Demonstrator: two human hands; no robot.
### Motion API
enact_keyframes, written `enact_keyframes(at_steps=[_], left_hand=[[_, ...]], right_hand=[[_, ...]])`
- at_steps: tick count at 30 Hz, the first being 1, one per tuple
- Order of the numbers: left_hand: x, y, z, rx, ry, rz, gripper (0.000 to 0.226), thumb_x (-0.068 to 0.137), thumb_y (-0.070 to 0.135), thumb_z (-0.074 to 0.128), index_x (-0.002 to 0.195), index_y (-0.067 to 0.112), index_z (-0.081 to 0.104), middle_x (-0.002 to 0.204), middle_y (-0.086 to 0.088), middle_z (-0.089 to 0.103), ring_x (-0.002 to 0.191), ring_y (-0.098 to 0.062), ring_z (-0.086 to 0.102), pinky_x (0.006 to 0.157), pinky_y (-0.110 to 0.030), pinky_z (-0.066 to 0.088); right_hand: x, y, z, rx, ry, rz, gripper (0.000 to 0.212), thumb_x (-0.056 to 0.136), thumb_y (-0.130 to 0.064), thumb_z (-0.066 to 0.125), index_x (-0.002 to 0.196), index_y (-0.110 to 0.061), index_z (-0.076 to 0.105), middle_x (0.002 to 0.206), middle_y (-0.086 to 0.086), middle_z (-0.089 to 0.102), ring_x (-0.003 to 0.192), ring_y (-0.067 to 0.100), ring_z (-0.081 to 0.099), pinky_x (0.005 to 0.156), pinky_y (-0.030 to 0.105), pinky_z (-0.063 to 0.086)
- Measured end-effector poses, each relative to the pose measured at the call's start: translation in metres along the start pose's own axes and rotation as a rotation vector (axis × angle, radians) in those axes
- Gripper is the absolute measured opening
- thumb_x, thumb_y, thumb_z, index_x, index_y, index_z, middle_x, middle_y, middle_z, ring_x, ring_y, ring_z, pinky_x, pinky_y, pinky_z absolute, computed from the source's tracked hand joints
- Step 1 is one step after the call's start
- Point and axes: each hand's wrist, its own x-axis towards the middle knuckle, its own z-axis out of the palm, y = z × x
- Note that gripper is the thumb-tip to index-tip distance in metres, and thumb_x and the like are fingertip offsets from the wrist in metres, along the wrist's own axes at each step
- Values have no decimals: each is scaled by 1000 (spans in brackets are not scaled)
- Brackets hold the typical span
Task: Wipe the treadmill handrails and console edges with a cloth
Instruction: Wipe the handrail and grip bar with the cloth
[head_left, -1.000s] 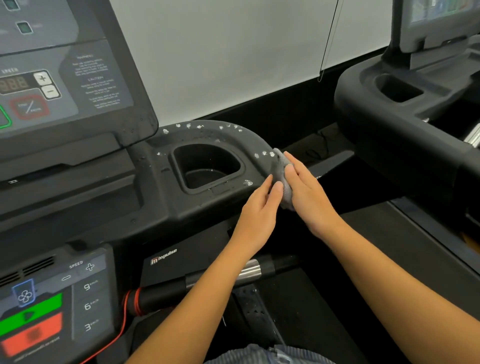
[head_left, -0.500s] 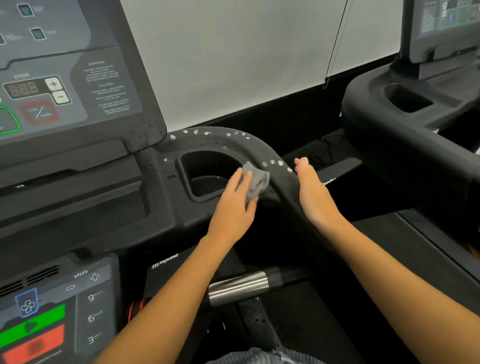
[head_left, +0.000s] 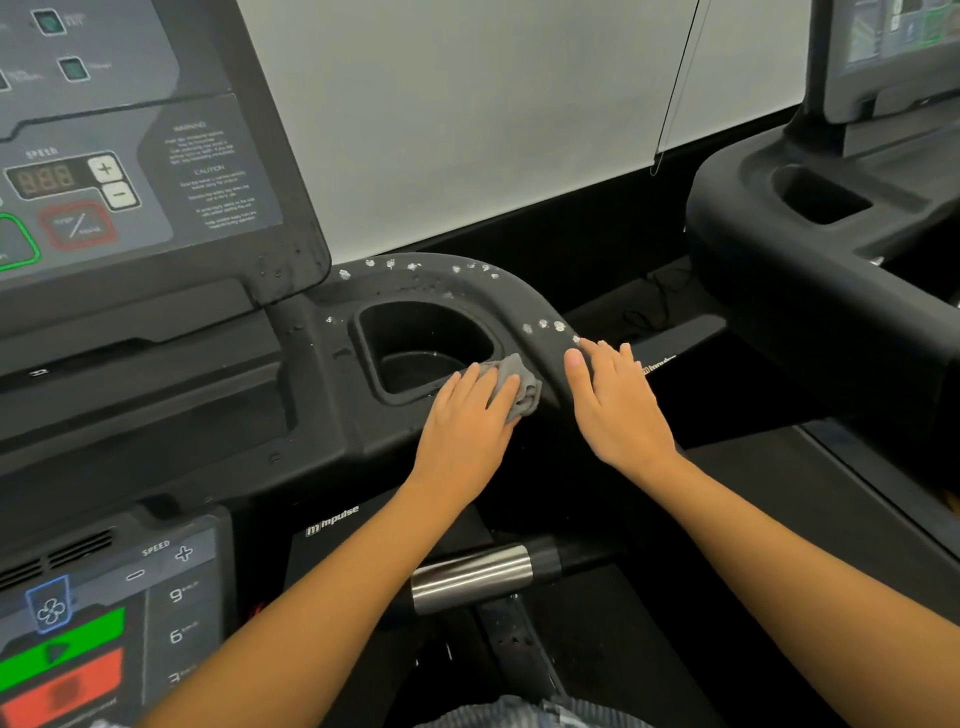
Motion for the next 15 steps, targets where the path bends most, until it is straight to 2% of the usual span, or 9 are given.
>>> enact_keyframes(at_steps=[3, 5, 6, 7, 8, 9, 10, 12, 15], left_hand=[[12, 4, 3, 6, -44, -49, 41, 81, 21, 68, 117, 4, 60, 117, -16, 62, 115, -36, 55, 99, -48, 41], [27, 12, 4, -38, -79, -80, 41, 86, 21, 61, 123, 4, 55, 124, -17, 58, 121, -36, 49, 104, -49, 35], [33, 16, 5, -60, -87, -97, 41, 89, 21, 57, 126, 4, 52, 127, -16, 56, 124, -35, 46, 106, -49, 32], [37, 18, 6, -79, -86, -113, 41, 90, 21, 55, 127, 5, 50, 127, -15, 55, 124, -33, 45, 107, -48, 31], [37, 20, 7, -93, -74, -123, 40, 91, 21, 54, 127, 4, 50, 126, -15, 55, 122, -31, 46, 106, -47, 32], [35, 20, 8, -105, -53, -121, 39, 90, 20, 55, 126, 4, 51, 124, -15, 56, 120, -30, 48, 105, -45, 34], [31, 20, 9, -118, -24, -112, 38, 89, 18, 56, 124, 3, 53, 122, -15, 58, 117, -30, 51, 104, -45, 37], [22, 26, 12, -144, 21, -96, 37, 89, 19, 50, 121, 2, 56, 120, -16, 60, 115, -32, 53, 103, -45, 38], [12, 50, 15, -216, 1, -132, 51, 90, 29, 33, 130, 1, 48, 132, -21, 51, 127, -35, 44, 109, -44, 27]], right_hand=[[-1, 0, 1, 27, -2, -7, 60, 96, -51, 18, 141, -16, 38, 146, 4, 39, 144, 27, 14, 116, 40, 9], [-2, -2, -2, 89, 10, -39, 57, 96, -52, 16, 127, -17, 49, 130, 2, 54, 138, 21, 31, 116, 38, 17], [-3, -4, -4, 138, 22, -43, 52, 98, -49, 17, 115, -15, 54, 116, 1, 60, 124, 11, 45, 113, 30, 25], [-4, -7, -8, 203, 35, -25, 48, 99, -45, 18, 107, -14, 54, 104, 2, 60, 104, 2, 52, 103, 15, 32], [-4, -8, -11, 293, 47, 14, 45, 101, -42, 19, 106, -14, 54, 99, 1, 58, 91, 5, 52, 89, 6, 34], [-4, -8, -13, 404, 69, 63, 44, 101, -41, 19, 114, -16, 53, 100, -3, 54, 88, 5, 50, 83, 7, 34], [-4, -6, -14, 524, 104, 118, 45, 100, -44, 19, 123, -21, 50, 107, -7, 53, 91, 1, 48, 86, 11, 33], [0, 0, -14, 745, 215, 216, 53, 96, -53, 19, 134, -27, 44, 126, -10, 53, 112, 1, 45, 100, 24, 30], [2, 4, -17, 953, 316, 299, 52, 98, -48, 21, 136, -20, 43, 136, -1, 51, 126, 7, 44, 113, 32, 29]])
